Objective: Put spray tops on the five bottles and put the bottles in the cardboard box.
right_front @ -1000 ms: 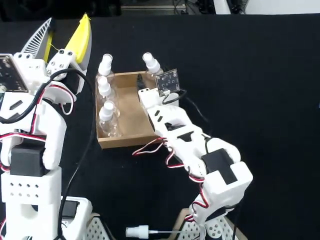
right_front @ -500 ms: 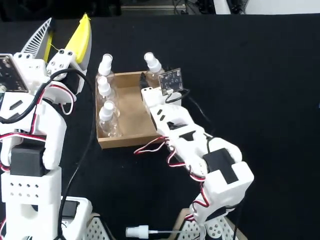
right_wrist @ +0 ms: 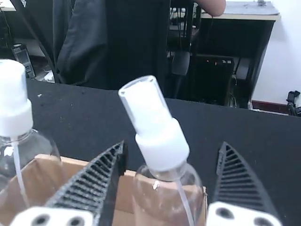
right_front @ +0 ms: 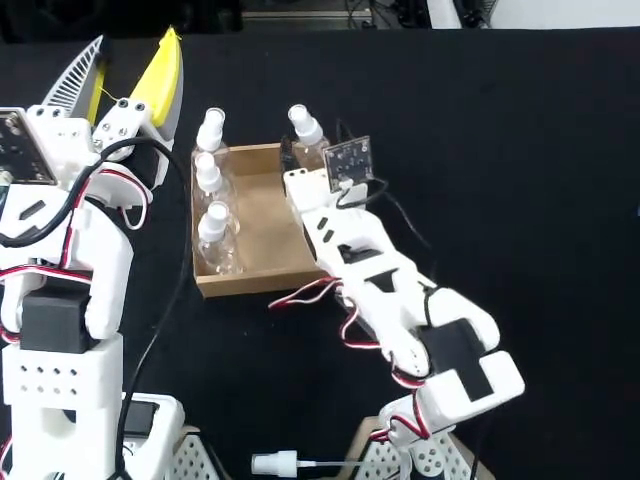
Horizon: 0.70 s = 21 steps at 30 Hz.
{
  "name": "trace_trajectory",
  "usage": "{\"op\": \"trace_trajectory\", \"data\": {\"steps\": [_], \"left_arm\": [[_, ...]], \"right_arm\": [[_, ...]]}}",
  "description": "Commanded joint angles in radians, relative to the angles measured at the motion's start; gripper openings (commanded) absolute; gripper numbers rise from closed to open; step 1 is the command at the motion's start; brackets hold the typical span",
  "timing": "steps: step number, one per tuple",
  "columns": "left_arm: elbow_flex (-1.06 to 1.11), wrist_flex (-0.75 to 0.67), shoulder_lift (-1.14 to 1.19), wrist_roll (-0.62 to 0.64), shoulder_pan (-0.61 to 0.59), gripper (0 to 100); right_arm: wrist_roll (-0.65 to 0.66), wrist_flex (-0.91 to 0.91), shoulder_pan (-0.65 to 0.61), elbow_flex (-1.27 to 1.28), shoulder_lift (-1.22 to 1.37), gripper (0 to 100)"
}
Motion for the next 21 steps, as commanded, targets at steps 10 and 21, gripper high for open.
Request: {"op": "trace_trajectory", "data": {"steps": [10,21], "left_arm": [[-0.051,-0.018,-0.015,0.002,0.001,22],[-0.050,-0.018,-0.006,0.000,-0.013,22]], "right_arm": [[-0.003,0.003,0.003,0.124,-0.219,27.0],[-0.008,0.328,0.129,0.234,-0.535,26.6]]}}
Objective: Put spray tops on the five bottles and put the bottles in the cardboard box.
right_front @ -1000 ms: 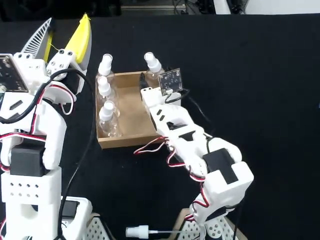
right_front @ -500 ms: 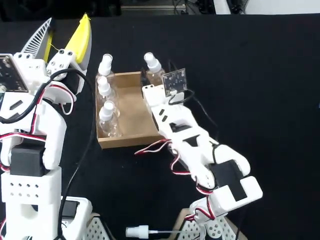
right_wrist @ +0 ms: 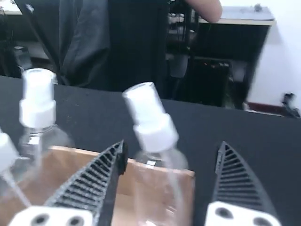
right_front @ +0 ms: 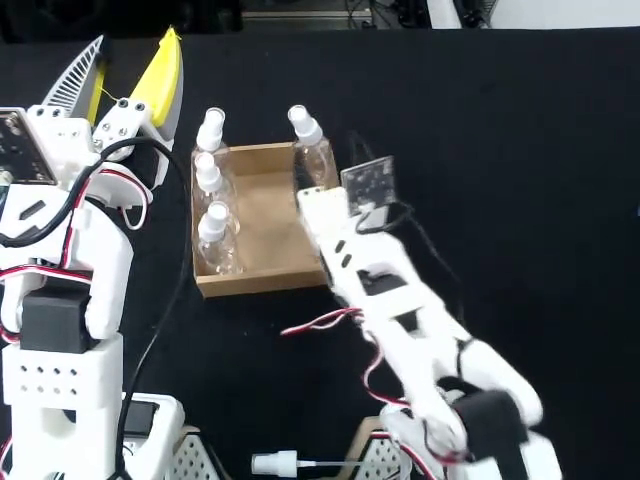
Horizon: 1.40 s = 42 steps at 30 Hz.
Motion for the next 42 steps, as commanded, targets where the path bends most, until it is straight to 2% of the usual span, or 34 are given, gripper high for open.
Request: {"op": "trace_trajectory", "data": {"steps": [1,5,10,12,17,21,25,30,36,39,42], "left_arm": [[-0.048,-0.017,-0.006,0.000,-0.018,22],[-0.015,0.058,-0.015,0.000,-0.031,22],[0.001,0.342,-0.012,0.006,-0.159,22],[0.035,0.408,-0.014,0.005,-0.194,22],[0.188,0.442,-0.014,0.000,-0.234,22],[0.315,0.436,-0.014,0.000,-0.245,22],[0.381,0.436,-0.014,0.000,-0.259,22],[0.470,0.436,-0.014,0.008,-0.300,22],[0.536,0.434,-0.014,0.009,-0.349,22],[0.550,0.434,-0.014,0.009,-0.374,22],[0.610,0.370,-0.014,0.009,-0.387,22]], "right_arm": [[-0.008,0.213,0.106,-0.024,-0.160,26.6],[-0.003,0.517,0.221,-0.096,-0.323,26.6],[0.006,0.979,0.382,-0.183,-0.521,26.5],[0.087,1.158,0.410,-0.234,-0.579,26.5],[0.388,1.559,0.354,-0.344,-0.618,26.5],[0.474,1.751,0.247,-0.361,-0.552,26.9],[0.503,1.844,0.153,-0.357,-0.481,27.0],[0.506,1.852,0.043,-0.323,-0.386,27.0],[0.506,1.732,0.000,-0.240,-0.275,37.2],[0.506,1.645,0.002,-0.180,-0.225,37.7],[0.517,1.553,0.002,-0.130,-0.171,37.7]]}}
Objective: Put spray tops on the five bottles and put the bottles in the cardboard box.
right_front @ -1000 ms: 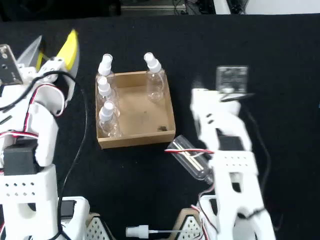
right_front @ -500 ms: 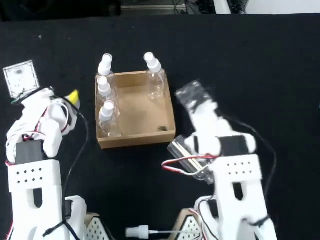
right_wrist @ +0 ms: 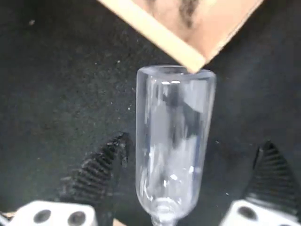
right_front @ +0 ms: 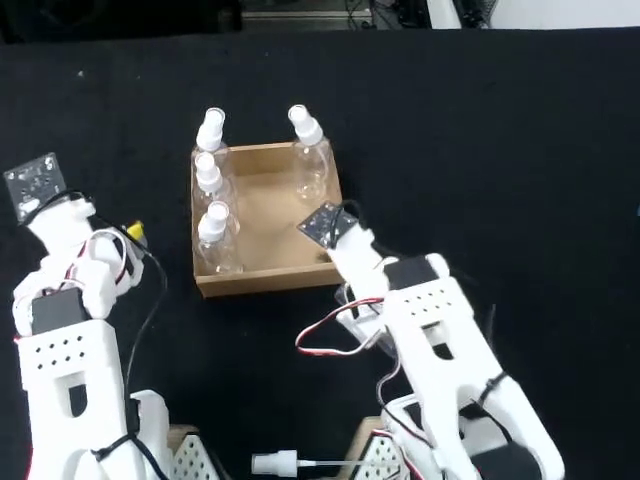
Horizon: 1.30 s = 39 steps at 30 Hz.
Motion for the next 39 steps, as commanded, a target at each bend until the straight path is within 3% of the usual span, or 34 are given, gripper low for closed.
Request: {"op": "trace_trajectory", "data": {"steps": [1,4,6,11,16,18,20,24,29,31,35,39], "left_arm": [[0.067,-0.095,-0.014,0.009,-0.035,22],[0.145,-0.203,-0.014,0.009,-0.059,22],[0.182,-0.256,-0.014,0.009,-0.074,22],[0.213,-0.299,-0.014,0.009,-0.084,22],[0.222,-0.301,-0.014,0.009,-0.079,22],[0.222,-0.298,-0.014,0.009,-0.079,22],[0.222,-0.295,-0.014,0.009,-0.079,22],[0.223,-0.293,-0.014,0.009,-0.079,22],[0.234,-0.295,-0.014,0.009,-0.079,22],[0.234,-0.295,-0.014,0.009,-0.079,22],[0.234,-0.295,-0.014,0.009,-0.079,22],[0.234,-0.296,-0.014,0.009,-0.079,22]], "right_arm": [[0.044,-0.115,-0.018,0.028,0.054,37.7],[0.110,-0.163,0.000,0.058,0.104,35.0],[0.143,-0.180,0.061,0.054,0.124,26.6],[0.218,-0.160,0.339,-0.013,0.127,7.1],[0.258,-0.031,0.666,-0.185,0.137,5.8],[0.146,-0.026,0.795,-0.271,0.151,5.7],[-0.046,-0.038,0.893,-0.348,0.200,5.7],[-0.376,-0.049,0.957,-0.467,0.389,9.5],[-0.439,0.064,0.895,-0.638,0.622,32.0],[-0.393,0.143,0.864,-0.719,0.680,37.0],[-0.163,0.301,0.861,-0.878,0.711,37.9],[0.307,0.430,0.921,-0.998,0.716,37.9]]}}
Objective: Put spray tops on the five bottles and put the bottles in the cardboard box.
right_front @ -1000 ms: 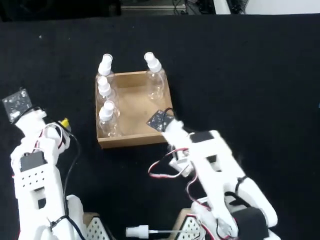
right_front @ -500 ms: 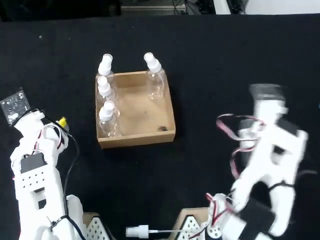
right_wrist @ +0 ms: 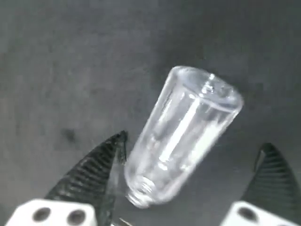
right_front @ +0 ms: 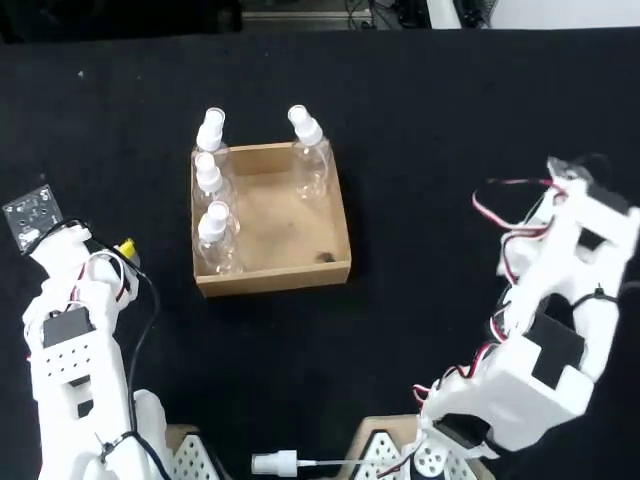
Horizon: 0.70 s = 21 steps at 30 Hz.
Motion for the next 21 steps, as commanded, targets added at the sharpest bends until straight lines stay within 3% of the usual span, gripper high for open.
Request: {"op": "trace_trajectory", "data": {"steps": [1,6,11,13,21], "left_arm": [[-0.015,-0.020,-0.014,0.009,-0.001,22],[-0.015,-0.023,-0.014,0.009,-0.001,22],[-0.015,-0.023,-0.014,0.009,-0.001,22],[-0.015,-0.023,-0.014,0.009,-0.002,22],[-0.015,-0.023,-0.014,0.006,-0.008,22]], "right_arm": [[0.512,0.106,0.060,-0.136,0.001,38.1],[1.260,0.121,0.178,-0.143,0.001,38.2],[1.734,0.120,0.252,-0.143,0.001,38.2],[1.823,0.120,0.249,-0.143,0.001,38.2],[1.832,0.054,0.152,-0.090,-0.018,38.2]]}}
